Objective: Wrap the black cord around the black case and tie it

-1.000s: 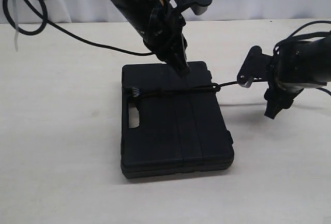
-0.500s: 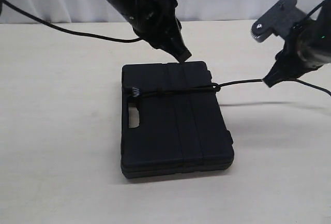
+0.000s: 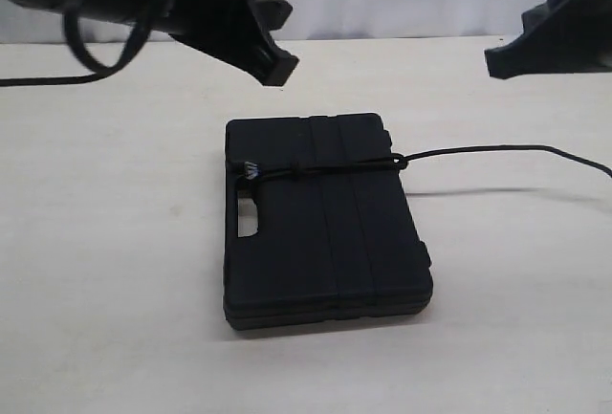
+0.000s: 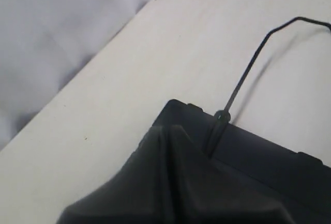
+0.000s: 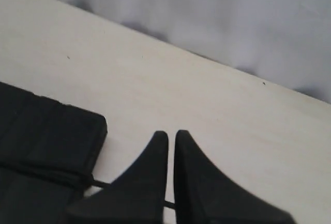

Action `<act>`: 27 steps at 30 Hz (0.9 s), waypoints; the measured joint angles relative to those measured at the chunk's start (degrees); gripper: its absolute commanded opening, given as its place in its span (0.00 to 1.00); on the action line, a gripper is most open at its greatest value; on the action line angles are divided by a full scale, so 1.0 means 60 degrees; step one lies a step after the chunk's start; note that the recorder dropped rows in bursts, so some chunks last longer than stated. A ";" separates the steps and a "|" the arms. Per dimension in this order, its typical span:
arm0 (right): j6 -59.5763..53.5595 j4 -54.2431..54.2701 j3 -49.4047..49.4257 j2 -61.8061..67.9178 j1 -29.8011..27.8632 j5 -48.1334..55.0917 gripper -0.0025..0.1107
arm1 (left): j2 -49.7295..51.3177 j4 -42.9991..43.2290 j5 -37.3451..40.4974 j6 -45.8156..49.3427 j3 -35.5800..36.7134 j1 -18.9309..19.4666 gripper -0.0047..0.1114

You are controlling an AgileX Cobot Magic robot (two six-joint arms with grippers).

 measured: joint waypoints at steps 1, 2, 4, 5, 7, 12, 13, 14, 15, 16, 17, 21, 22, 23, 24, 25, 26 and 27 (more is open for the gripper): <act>-0.0031 0.0174 0.0000 -0.0185 0.0000 -0.0052 0.06 | -0.0279 0.0000 -0.0159 -0.0034 0.0172 0.0000 0.04; -0.0054 0.0342 0.0000 -0.0349 0.0000 -0.0124 0.06 | -0.0542 0.0000 -0.0351 -0.0034 0.0382 0.0000 0.04; -0.0093 0.0655 0.0000 -0.0640 0.0000 -0.0236 0.06 | -0.1054 0.0000 -0.0652 -0.0071 0.0787 0.0000 0.04; -0.0114 0.0769 0.0000 -0.0745 0.0000 -0.0304 0.06 | -0.1249 0.0000 -0.0763 -0.0071 0.0989 0.0000 0.04; -0.0114 0.1062 0.0013 -0.0990 0.0000 -0.0434 0.06 | -0.1737 0.0000 -0.1056 -0.0092 0.1413 0.0000 0.04; -0.0114 0.1509 0.0449 -0.1666 0.0000 -0.1345 0.06 | -0.2989 0.0000 -0.2503 -0.0092 0.2690 0.0000 0.04; -0.0114 0.1802 0.0825 -0.1967 0.0000 -0.2146 0.06 | -0.3574 0.0000 -0.3176 -0.0107 0.3254 0.0000 0.04; -0.0114 0.2027 0.1090 -0.2159 0.0000 -0.2588 0.06 | -0.3869 0.0000 -0.3503 -0.0112 0.3612 0.0000 0.04; -0.0114 0.2259 0.1466 -0.2406 0.0000 -0.3376 0.06 | -0.4390 0.0000 -0.4084 -0.0128 0.4082 0.0000 0.04; -0.0114 0.2366 0.1682 -0.2578 0.0000 -0.3810 0.06 | -0.4666 0.0000 -0.4280 -0.0128 0.4294 0.0000 0.04; -0.0114 0.2418 0.1872 -0.2770 0.0000 -0.4206 0.06 | -0.5127 0.0000 -0.4456 -0.0128 0.4565 0.0000 0.04; -0.0114 0.2461 0.1963 -0.3408 0.0000 -0.4544 0.06 | -0.6365 -0.0034 -0.4456 -0.0173 0.4817 0.0000 0.04; -0.0114 0.2461 0.1963 -0.3648 0.0000 -0.4456 0.06 | -0.6732 -0.0034 -0.4456 -0.0247 0.4923 0.0000 0.04; -0.0114 0.2461 0.1963 -0.3892 0.0000 -0.4374 0.06 | -0.7074 -0.0034 -0.4473 -0.0255 0.5052 0.0000 0.04; -0.0114 0.2461 0.1963 -0.4150 0.0000 -0.4340 0.06 | -0.7430 -0.0053 -0.4526 -0.0301 0.5199 0.0000 0.04; -0.0114 0.2461 0.1963 -0.4343 0.0000 -0.4324 0.06 | -0.7627 -0.0053 -0.4527 -0.0319 0.5281 0.0000 0.04; -0.0114 0.2461 0.1963 -0.4538 0.0000 -0.4324 0.06 | -0.7859 -0.0053 -0.4549 -0.0315 0.5381 0.0000 0.04; -0.0114 0.2461 0.1963 -0.4737 0.0000 -0.4324 0.06 | -0.8076 -0.0099 -0.4564 -0.0315 0.5475 0.0000 0.04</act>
